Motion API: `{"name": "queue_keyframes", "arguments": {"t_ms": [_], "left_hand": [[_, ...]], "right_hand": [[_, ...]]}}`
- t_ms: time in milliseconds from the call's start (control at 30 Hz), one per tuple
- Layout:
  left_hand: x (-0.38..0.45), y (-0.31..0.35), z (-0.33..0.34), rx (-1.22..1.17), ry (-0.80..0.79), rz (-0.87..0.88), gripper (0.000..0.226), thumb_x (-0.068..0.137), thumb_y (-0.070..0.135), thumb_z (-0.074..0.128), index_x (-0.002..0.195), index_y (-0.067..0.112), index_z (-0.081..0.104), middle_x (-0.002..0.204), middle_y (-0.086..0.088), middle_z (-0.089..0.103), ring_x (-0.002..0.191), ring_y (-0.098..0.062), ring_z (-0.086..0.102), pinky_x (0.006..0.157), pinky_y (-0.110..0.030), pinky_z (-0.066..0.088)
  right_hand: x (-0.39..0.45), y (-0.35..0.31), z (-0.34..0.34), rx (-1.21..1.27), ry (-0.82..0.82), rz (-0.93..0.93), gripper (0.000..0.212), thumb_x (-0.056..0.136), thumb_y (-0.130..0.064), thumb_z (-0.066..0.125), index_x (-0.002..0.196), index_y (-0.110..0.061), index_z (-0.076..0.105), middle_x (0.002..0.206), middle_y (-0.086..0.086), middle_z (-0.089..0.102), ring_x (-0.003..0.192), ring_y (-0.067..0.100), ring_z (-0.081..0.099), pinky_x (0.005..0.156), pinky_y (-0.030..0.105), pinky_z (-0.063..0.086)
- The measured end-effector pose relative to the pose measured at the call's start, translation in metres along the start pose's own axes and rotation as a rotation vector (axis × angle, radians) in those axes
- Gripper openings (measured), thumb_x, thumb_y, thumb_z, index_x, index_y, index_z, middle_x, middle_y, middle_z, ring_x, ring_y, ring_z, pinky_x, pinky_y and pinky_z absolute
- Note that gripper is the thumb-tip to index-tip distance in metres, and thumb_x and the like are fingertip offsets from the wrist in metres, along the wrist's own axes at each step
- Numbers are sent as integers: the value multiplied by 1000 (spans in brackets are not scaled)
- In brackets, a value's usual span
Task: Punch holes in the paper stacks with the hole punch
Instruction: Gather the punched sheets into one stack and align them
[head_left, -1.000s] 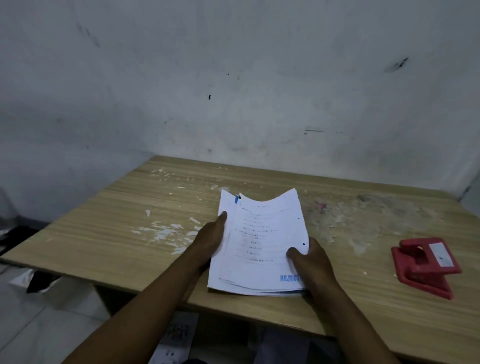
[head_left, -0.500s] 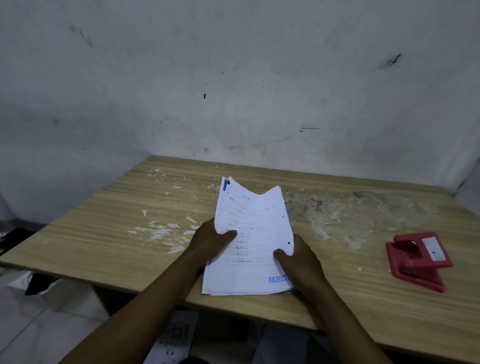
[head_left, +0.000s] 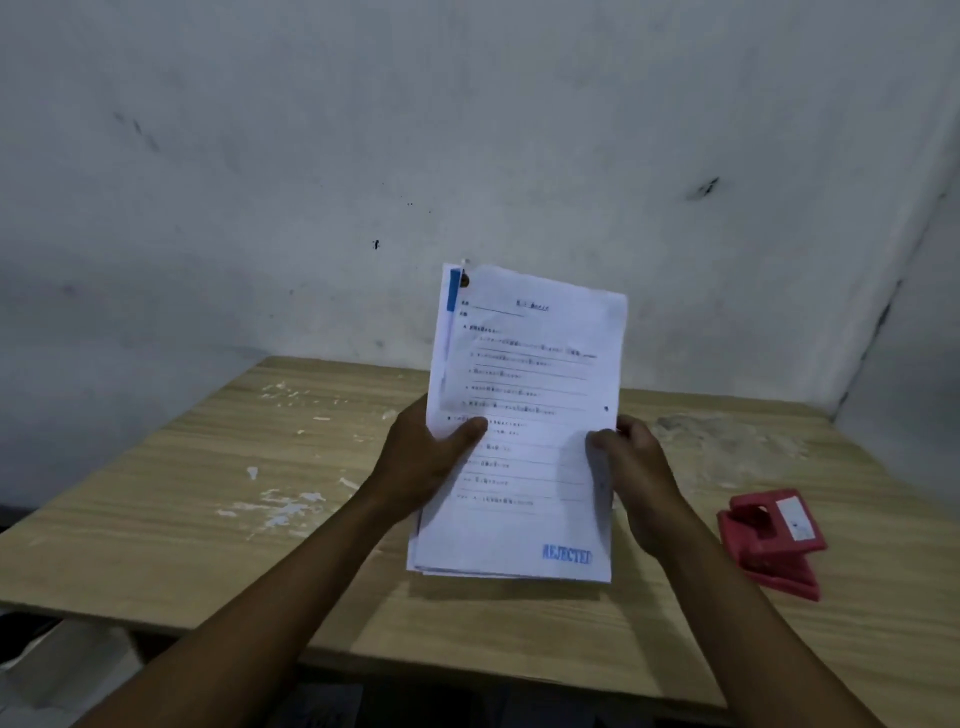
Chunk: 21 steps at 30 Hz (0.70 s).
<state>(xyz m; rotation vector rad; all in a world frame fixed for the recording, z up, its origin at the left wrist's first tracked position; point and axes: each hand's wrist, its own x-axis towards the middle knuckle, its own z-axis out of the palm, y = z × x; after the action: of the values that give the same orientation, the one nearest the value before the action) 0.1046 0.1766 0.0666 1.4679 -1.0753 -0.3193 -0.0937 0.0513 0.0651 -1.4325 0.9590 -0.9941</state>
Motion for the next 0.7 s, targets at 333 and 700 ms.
{"name": "queue_keyframes", "arguments": {"t_ms": [333,700], "left_hand": [[-7,18,36,70,115,130,30,97,32,62,126,28,55,104,26,63,90,24,57,71,0,44],[-23,2,48,49,131,87,28,92,31,68,117,30,55,103,25,63,90,23,57,70,-3,47]], "right_hand": [[-14,-15,-12,62,165,-278,11,97,-14,57,107,-17,61,101,-3,70,87,12,67,69,29,52],[-26,14,-22,74,146,-295,10,101,-17,56,105,-26,58,103,-6,66,85,4,64,68,27,48]]}}
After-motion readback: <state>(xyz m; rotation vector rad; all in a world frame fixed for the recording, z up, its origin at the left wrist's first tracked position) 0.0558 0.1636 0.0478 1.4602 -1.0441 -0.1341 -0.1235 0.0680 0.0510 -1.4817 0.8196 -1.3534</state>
